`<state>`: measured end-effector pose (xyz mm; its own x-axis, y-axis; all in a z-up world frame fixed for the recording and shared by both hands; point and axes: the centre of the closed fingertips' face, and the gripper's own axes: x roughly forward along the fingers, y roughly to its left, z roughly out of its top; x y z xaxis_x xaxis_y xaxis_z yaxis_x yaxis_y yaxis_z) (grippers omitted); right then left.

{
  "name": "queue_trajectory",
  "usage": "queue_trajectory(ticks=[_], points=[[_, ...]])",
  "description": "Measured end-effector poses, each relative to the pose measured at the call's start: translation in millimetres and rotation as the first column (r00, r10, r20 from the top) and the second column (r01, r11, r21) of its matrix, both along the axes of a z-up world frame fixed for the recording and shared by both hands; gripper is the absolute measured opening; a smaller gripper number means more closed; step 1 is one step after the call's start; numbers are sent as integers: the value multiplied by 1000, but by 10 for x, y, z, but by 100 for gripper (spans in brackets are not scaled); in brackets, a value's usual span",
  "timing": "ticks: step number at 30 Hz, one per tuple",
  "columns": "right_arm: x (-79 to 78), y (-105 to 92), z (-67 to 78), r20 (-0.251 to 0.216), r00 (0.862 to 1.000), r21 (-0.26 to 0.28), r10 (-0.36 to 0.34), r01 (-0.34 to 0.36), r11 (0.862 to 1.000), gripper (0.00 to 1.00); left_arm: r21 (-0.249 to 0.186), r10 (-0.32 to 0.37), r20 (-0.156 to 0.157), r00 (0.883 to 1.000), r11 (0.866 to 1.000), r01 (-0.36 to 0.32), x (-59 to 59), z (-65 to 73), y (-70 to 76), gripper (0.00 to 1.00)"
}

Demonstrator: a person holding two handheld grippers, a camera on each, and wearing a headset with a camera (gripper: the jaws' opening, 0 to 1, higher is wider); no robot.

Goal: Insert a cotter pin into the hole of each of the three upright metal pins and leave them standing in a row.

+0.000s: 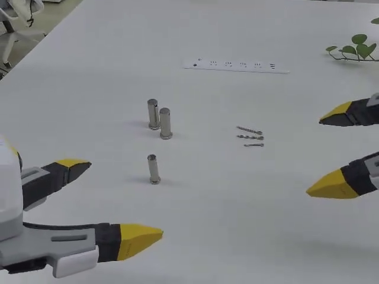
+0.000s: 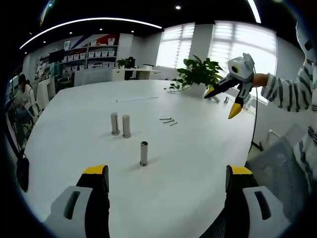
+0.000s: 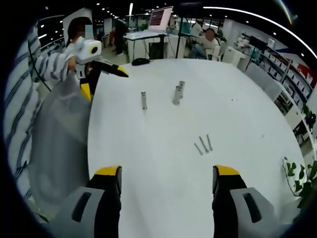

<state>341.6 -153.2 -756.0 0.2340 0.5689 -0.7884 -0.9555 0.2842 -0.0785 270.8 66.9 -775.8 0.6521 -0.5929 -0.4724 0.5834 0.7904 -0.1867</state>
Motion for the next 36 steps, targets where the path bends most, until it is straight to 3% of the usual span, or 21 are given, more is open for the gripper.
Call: queue_trajectory(ticks=[10,15,18,22,25,29,36], points=[[184,25,-106,-5,996,-64,91,-91,994,68,20,-12,-4,1000,1000,12,-17,-36,22,97],[255,77,-174,-9,991,-104,130,-130,986,67,-1,-11,-6,1000,1000,11,-5,-21,-8,96],[307,90,-227,-3,987,-144,163,-162,976,65,-9,-11,-13,1000,1000,11,-6,-23,-27,96],[368,140,-272,-12,985,-150,173,-173,973,63,-9,-23,-21,1000,1000,22,-20,-30,-49,95],[398,139,-327,-20,978,-187,210,-210,960,60,-1,-31,-27,999,1000,31,-35,-43,-51,95],[462,169,-345,-35,975,-188,221,-224,956,58,-19,-25,-31,999,1000,25,-35,0,-53,95],[575,197,-420,-44,964,-218,262,-265,939,51,5,-29,-24,999,1000,29,-36,31,-38,95]])
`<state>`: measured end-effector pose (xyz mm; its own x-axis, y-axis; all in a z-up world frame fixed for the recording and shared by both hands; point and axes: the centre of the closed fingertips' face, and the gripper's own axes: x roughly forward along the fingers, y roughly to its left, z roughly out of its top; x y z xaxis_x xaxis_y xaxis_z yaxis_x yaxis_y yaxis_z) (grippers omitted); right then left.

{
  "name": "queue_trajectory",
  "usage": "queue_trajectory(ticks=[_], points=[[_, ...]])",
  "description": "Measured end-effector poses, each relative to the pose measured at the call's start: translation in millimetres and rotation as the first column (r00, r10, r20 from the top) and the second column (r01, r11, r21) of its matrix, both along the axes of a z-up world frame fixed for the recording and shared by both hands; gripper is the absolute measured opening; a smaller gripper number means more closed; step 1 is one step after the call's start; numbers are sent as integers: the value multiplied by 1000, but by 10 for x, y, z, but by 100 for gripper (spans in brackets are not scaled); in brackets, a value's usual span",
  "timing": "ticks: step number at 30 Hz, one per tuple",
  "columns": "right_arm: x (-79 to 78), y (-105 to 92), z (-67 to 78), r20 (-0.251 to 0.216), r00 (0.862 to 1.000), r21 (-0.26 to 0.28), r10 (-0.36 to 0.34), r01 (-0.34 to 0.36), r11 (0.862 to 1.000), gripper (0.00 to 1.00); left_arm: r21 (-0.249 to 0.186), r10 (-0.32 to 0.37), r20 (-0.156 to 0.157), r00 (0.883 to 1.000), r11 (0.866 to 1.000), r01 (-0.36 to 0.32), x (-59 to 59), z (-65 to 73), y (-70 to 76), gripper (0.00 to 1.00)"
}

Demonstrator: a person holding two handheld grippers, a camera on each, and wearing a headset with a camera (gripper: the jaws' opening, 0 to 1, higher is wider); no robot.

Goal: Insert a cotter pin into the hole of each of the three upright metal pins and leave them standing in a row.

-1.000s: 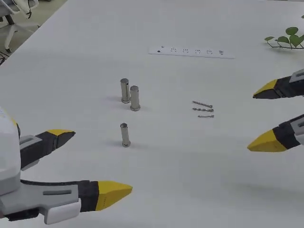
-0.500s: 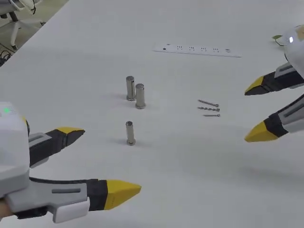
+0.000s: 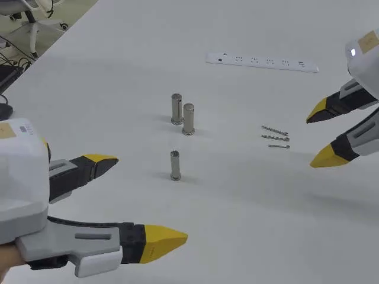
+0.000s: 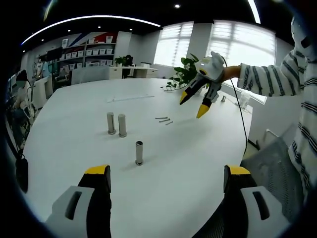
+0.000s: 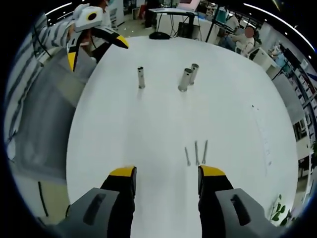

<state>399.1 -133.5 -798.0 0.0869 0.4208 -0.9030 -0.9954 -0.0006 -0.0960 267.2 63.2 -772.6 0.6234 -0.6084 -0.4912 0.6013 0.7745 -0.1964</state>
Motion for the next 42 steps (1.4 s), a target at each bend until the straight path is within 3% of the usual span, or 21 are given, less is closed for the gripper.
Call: queue_trajectory(ticks=[3,11,22,32,39,42], points=[[53,-14,-51,4,1000,-30,29,-29,999,51,35,-13,-19,1000,999,14,-43,-44,9,95],[251,32,-172,-6,999,-34,33,-33,999,47,34,-21,-10,1000,999,21,-102,22,-46,93],[274,76,-352,-34,997,-57,71,-73,996,39,22,-5,10,1000,1000,5,-118,123,-47,89],[300,61,-461,-50,995,-72,87,-91,993,32,44,9,19,1000,999,-9,-116,123,-19,90],[338,135,-564,-65,993,-74,99,-104,992,29,22,32,25,999,999,-33,-68,142,-6,90],[371,137,-623,-69,990,-100,123,-130,987,28,26,30,22,999,999,-31,-65,128,-5,90]])
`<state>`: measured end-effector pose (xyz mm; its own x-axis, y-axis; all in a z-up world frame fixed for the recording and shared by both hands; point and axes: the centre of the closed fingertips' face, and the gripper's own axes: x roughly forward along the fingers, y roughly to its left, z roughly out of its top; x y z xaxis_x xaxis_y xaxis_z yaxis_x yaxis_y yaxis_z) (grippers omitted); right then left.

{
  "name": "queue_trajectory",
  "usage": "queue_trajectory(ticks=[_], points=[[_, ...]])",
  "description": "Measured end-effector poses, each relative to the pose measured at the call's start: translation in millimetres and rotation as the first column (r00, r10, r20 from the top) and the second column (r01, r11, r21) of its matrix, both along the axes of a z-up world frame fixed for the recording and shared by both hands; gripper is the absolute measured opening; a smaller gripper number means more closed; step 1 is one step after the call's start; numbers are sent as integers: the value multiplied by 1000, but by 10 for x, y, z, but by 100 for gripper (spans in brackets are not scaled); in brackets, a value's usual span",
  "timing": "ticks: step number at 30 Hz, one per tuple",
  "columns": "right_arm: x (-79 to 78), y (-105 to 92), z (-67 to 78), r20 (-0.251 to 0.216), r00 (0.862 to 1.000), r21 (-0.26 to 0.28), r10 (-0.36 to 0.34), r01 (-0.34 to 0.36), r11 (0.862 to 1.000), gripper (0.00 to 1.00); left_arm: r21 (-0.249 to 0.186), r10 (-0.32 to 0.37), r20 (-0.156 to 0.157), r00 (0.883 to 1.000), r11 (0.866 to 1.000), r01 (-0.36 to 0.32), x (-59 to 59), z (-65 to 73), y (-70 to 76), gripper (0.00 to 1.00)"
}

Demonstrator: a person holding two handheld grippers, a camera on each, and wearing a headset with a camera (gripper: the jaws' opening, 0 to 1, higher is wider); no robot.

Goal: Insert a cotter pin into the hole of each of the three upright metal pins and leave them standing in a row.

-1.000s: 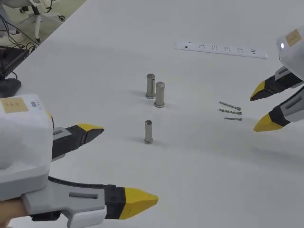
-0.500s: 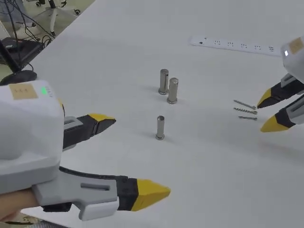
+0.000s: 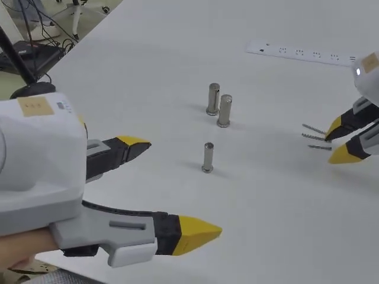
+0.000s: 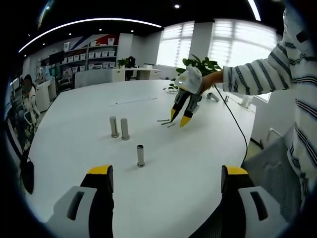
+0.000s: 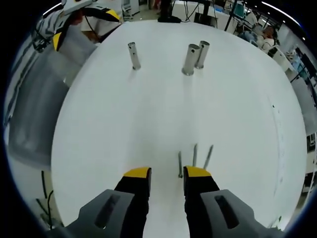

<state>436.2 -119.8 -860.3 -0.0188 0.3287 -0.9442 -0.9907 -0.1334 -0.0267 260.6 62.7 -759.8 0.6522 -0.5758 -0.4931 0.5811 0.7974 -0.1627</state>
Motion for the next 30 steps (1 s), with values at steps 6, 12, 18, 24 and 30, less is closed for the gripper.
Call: queue_trajectory(ticks=[6,12,18,24,30], points=[[53,28,-71,-4,1000,-20,2,-2,1000,27,3,-1,-16,1000,1000,1,-8,-51,-6,89],[87,17,-97,-18,1000,-30,-19,18,999,24,3,-4,-21,1000,1000,4,-4,-72,-25,88],[90,6,-115,-19,1000,-42,-14,13,999,21,8,-3,-24,1000,1000,3,2,-87,-18,88],[87,25,-110,-16,1000,-41,-25,25,999,18,6,0,-26,1000,1000,0,7,-96,-17,87],[94,22,-113,-13,999,-42,-30,30,999,16,-3,3,-24,1000,1000,-3,16,-91,-27,86]])
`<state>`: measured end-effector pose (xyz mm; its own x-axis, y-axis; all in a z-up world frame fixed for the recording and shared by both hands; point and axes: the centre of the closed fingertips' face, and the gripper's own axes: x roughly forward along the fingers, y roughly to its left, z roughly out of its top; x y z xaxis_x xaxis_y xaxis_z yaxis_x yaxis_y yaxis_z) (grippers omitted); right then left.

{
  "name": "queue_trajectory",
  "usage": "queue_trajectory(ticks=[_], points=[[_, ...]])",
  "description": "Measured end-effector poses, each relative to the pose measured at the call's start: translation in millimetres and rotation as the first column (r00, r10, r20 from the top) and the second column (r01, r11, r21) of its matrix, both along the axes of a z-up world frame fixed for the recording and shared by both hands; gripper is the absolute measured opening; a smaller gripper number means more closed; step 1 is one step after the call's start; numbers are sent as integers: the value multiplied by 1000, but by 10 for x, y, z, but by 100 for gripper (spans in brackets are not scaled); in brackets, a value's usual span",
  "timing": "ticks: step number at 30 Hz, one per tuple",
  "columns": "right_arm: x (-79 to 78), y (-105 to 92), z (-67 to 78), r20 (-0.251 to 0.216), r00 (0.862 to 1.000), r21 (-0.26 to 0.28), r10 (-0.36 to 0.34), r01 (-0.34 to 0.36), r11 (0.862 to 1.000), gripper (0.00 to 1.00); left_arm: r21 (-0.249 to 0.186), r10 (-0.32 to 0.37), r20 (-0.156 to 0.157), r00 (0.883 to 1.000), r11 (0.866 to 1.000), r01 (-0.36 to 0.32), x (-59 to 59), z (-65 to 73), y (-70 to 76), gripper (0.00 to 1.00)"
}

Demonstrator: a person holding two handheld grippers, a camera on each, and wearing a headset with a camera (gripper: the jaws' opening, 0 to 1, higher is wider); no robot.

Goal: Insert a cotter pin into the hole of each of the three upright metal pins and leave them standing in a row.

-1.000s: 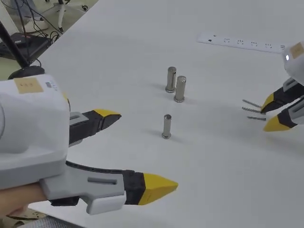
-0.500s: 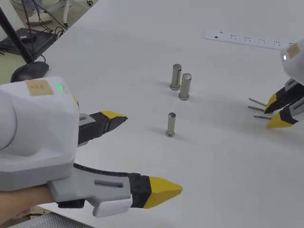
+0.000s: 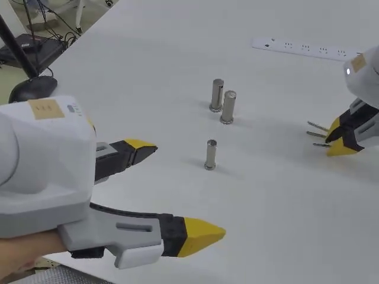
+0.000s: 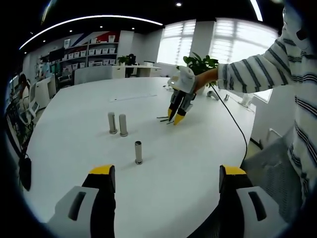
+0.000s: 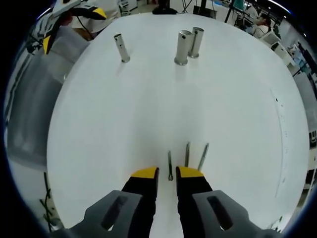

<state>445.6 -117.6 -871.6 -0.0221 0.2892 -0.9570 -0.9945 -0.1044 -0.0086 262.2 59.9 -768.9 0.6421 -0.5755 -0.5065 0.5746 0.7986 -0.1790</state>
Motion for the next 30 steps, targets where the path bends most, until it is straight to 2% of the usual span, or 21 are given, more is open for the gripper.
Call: queue_trajectory(ticks=[8,12,21,30], points=[[-24,-11,2,27,999,6,18,-18,1000,9,3,-10,-6,1000,1000,10,-17,-21,-12,86],[-24,-27,7,50,999,16,22,-22,1000,5,5,-14,3,1000,1000,14,-20,-10,-22,85],[-43,-10,3,76,996,-7,43,-42,999,4,2,-20,6,1000,1000,20,-40,0,-44,84],[-56,-8,24,98,995,-2,17,-17,1000,2,-24,-22,8,1000,999,22,-58,20,-113,82]])
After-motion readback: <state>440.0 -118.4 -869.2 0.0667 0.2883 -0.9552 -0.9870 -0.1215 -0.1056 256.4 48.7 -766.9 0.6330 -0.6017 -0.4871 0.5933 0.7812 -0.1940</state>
